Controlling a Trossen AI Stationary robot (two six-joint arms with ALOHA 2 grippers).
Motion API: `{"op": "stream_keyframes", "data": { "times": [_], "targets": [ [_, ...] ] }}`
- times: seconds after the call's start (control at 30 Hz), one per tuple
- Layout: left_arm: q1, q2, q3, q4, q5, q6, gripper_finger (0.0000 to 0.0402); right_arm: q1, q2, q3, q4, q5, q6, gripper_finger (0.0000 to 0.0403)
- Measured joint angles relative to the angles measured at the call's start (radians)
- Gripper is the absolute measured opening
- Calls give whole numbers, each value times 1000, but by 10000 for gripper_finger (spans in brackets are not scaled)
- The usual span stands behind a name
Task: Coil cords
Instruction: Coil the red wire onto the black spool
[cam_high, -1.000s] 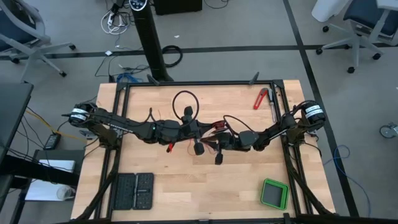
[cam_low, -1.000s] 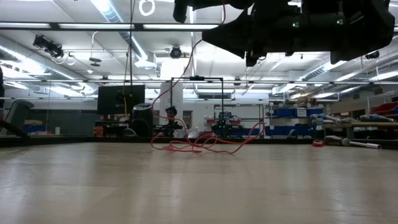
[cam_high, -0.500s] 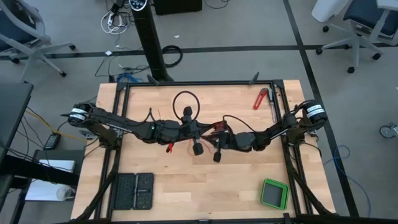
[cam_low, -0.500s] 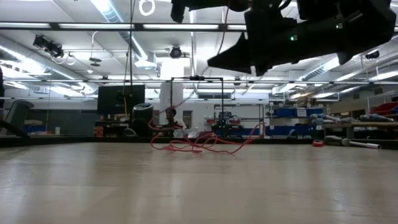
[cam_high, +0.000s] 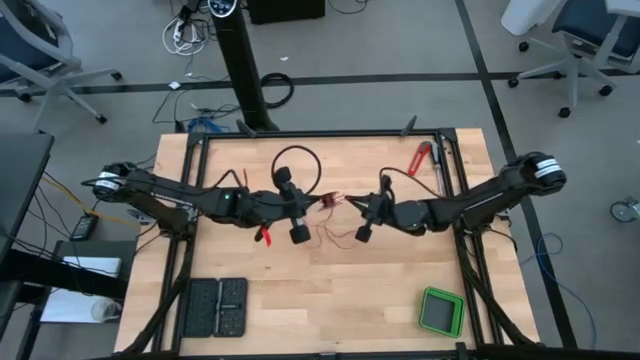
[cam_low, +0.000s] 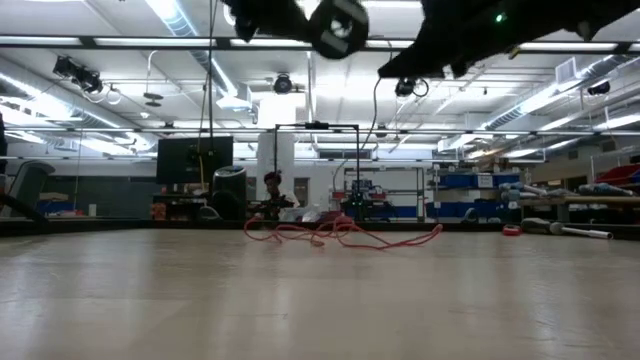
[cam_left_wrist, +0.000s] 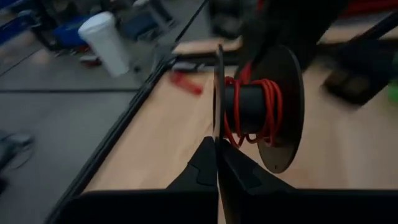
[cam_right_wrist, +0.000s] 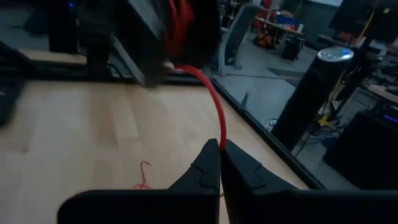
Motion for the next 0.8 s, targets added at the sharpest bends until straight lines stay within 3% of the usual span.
{"op": "stream_keyframes", "data": {
  "times": [0.13, 0.3, 0.5, 0.8],
  "targets": [
    [21, -1, 0, -74, -52, -8, 1, 8, -68, 0, -52, -3, -4, 2],
    [37, 8, 0, -54, -90, -29, 1, 9, -76, 43, -63, -56, 27, 2],
    [46, 76, -1, 15, -94, -28, 1, 6, -9, 169, -72, -125, 28, 2],
    [50, 122, 0, 178, -92, -20, 1, 1, 138, 315, -194, -118, -12, 2]
  ]
}}
